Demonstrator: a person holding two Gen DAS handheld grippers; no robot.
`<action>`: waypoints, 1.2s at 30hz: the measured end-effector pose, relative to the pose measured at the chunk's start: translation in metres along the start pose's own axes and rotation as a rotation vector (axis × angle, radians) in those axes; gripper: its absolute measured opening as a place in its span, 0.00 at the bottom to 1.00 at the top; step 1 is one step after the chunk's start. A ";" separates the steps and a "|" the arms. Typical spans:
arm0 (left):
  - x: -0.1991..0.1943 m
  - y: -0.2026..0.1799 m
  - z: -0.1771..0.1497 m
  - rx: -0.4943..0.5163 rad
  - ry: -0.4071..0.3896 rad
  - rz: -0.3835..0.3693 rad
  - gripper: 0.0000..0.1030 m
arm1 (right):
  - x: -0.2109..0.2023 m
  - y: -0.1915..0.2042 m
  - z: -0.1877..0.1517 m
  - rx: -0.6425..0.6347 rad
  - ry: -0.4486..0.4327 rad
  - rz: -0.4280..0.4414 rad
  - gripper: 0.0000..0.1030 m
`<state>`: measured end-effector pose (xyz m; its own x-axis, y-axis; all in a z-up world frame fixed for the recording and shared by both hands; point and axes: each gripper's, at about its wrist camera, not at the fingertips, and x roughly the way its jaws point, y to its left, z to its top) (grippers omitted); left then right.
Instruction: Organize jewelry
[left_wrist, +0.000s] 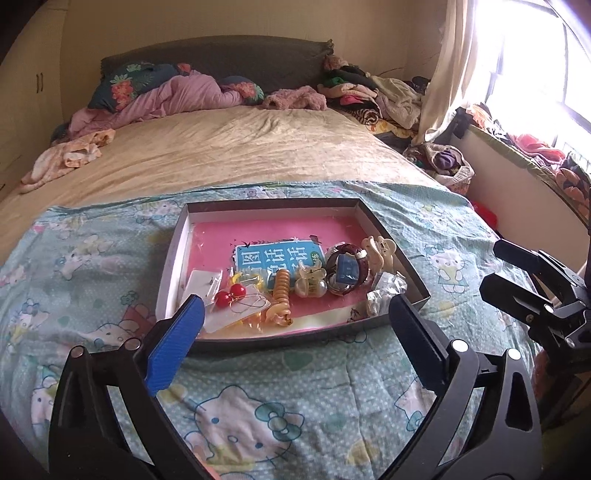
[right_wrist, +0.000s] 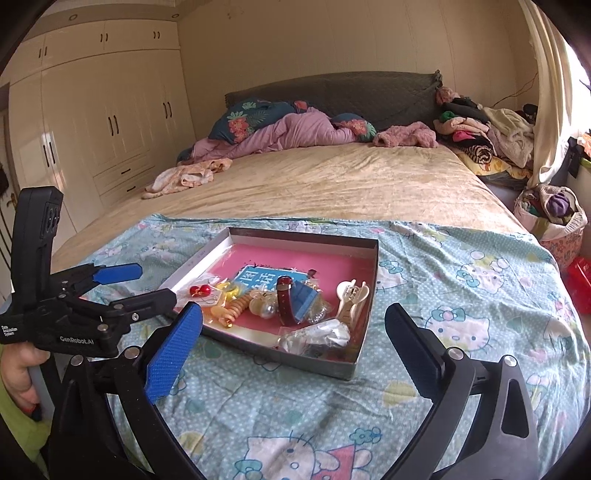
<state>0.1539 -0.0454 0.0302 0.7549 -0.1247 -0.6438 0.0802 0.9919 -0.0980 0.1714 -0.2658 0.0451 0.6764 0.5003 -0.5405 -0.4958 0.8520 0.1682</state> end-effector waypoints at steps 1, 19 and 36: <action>-0.004 0.001 -0.002 -0.003 -0.006 0.002 0.91 | -0.003 0.002 -0.003 0.003 -0.005 0.001 0.96; -0.046 0.021 -0.068 -0.044 -0.038 0.057 0.91 | -0.007 0.036 -0.070 0.035 0.080 -0.023 0.96; -0.049 0.022 -0.073 -0.062 -0.037 0.056 0.91 | -0.006 0.052 -0.072 0.000 0.100 0.002 0.96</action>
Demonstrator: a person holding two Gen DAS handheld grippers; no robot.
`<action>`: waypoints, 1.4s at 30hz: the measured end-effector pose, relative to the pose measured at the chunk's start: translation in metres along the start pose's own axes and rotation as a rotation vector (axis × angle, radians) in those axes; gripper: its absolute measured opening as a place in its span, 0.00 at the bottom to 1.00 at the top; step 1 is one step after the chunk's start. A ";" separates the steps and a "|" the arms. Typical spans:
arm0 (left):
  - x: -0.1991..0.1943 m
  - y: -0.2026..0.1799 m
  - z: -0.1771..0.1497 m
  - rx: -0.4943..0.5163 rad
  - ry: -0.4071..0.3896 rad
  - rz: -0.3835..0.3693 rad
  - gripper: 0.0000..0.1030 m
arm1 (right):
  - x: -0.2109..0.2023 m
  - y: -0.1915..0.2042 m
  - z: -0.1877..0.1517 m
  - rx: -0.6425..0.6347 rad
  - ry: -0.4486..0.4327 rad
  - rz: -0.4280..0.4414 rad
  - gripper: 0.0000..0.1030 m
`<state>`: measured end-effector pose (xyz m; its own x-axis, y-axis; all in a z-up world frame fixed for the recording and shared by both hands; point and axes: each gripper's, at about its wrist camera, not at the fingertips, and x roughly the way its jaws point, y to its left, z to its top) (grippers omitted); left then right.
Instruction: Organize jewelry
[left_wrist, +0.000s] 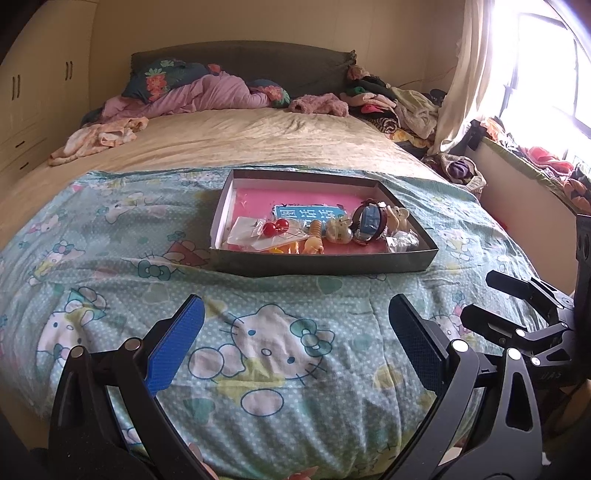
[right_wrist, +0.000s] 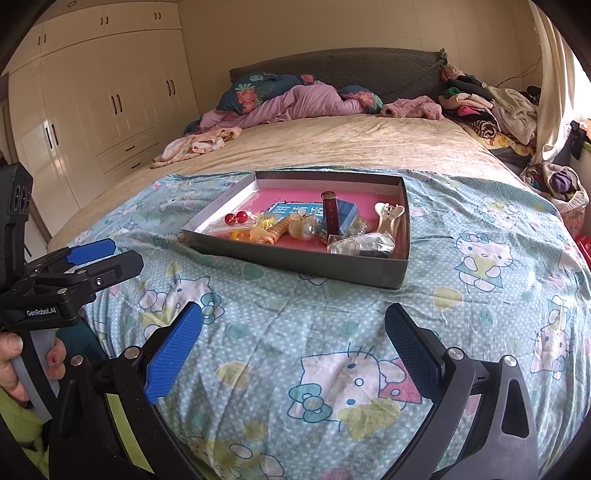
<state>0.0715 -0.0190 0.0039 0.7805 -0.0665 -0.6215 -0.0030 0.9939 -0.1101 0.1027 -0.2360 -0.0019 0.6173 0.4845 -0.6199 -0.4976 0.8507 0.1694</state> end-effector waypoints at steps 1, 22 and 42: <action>0.000 0.000 0.000 -0.001 0.000 0.000 0.91 | 0.000 0.000 0.000 0.001 -0.001 0.001 0.96; -0.001 -0.001 -0.001 0.006 0.004 0.012 0.91 | 0.001 0.002 0.001 -0.002 0.004 0.005 0.96; 0.001 0.000 -0.002 0.004 0.015 0.020 0.91 | 0.000 0.003 0.000 -0.006 0.002 0.008 0.96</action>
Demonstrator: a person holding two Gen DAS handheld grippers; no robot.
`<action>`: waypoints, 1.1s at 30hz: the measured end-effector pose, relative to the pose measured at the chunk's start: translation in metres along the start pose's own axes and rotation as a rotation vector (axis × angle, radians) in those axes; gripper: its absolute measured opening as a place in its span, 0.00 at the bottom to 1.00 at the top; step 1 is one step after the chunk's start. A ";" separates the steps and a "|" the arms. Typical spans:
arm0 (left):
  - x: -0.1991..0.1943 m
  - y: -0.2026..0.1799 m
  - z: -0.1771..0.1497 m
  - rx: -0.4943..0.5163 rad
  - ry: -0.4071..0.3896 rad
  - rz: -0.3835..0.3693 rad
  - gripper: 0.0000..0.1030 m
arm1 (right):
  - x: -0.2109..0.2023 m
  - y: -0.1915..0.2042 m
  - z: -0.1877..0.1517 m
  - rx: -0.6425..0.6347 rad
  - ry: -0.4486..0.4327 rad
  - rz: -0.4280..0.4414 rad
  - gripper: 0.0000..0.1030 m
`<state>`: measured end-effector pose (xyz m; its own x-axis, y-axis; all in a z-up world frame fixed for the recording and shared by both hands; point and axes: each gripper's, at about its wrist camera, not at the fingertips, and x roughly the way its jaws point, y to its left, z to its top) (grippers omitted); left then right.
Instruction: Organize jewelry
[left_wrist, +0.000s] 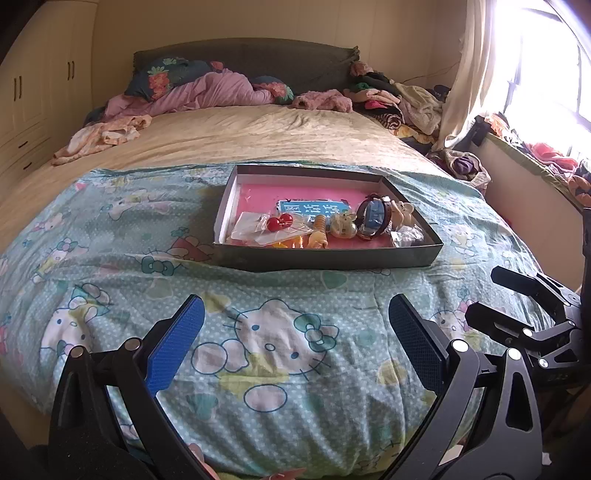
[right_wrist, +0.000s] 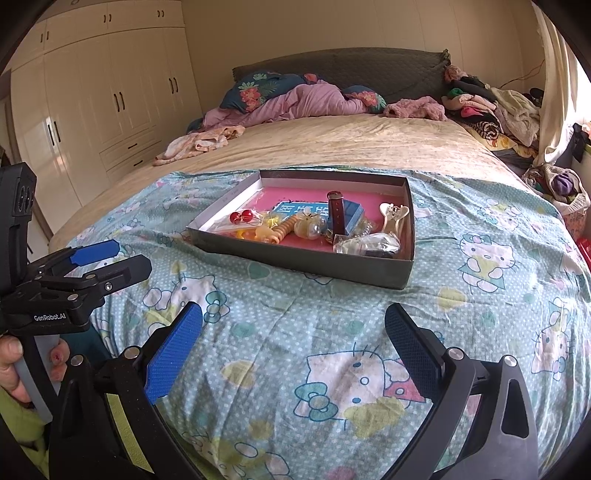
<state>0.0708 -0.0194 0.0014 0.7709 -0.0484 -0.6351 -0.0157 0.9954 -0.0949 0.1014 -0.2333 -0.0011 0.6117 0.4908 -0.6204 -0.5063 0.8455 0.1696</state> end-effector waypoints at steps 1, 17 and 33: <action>0.000 0.000 0.000 -0.001 0.000 0.000 0.91 | 0.000 0.000 0.000 -0.002 0.000 0.000 0.96; 0.006 0.004 -0.003 -0.015 0.029 0.022 0.91 | 0.000 -0.007 -0.001 0.009 0.001 -0.017 0.96; 0.080 0.160 0.028 -0.263 0.169 0.314 0.91 | 0.026 -0.170 0.003 0.257 0.051 -0.353 0.96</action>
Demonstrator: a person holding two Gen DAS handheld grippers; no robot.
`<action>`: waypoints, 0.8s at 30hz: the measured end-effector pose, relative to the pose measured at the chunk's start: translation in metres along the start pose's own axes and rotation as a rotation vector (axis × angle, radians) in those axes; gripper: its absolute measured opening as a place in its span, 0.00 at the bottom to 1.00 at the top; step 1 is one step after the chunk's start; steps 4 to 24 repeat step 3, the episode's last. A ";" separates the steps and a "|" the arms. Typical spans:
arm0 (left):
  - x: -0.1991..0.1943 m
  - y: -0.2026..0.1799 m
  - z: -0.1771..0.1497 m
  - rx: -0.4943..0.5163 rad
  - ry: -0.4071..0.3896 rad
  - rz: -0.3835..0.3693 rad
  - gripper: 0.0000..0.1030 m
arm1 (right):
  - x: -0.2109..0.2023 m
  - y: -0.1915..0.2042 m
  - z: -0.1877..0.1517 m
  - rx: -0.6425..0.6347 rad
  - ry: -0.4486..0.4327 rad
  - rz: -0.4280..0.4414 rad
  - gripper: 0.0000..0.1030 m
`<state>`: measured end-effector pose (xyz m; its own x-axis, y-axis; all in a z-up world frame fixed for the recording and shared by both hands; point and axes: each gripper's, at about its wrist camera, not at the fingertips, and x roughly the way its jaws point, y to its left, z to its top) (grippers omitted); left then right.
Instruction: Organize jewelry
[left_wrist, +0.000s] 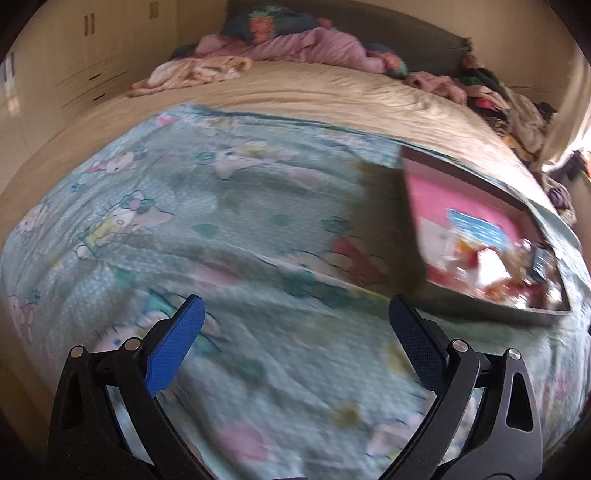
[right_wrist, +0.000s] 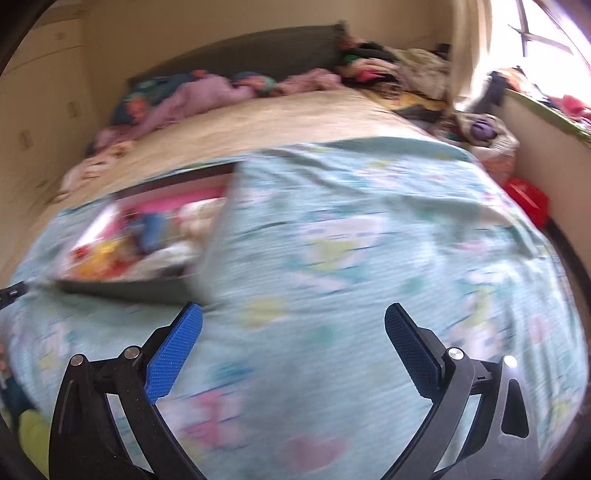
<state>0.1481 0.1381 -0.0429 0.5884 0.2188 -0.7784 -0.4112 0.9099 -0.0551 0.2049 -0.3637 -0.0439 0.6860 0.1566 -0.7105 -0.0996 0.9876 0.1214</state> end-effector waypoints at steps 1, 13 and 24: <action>0.015 0.019 0.011 -0.041 0.013 0.046 0.91 | 0.009 -0.016 0.006 0.019 0.001 -0.040 0.96; 0.036 0.042 0.027 -0.084 0.015 0.096 0.91 | 0.029 -0.047 0.016 0.044 0.023 -0.132 0.96; 0.036 0.042 0.027 -0.084 0.015 0.096 0.91 | 0.029 -0.047 0.016 0.044 0.023 -0.132 0.96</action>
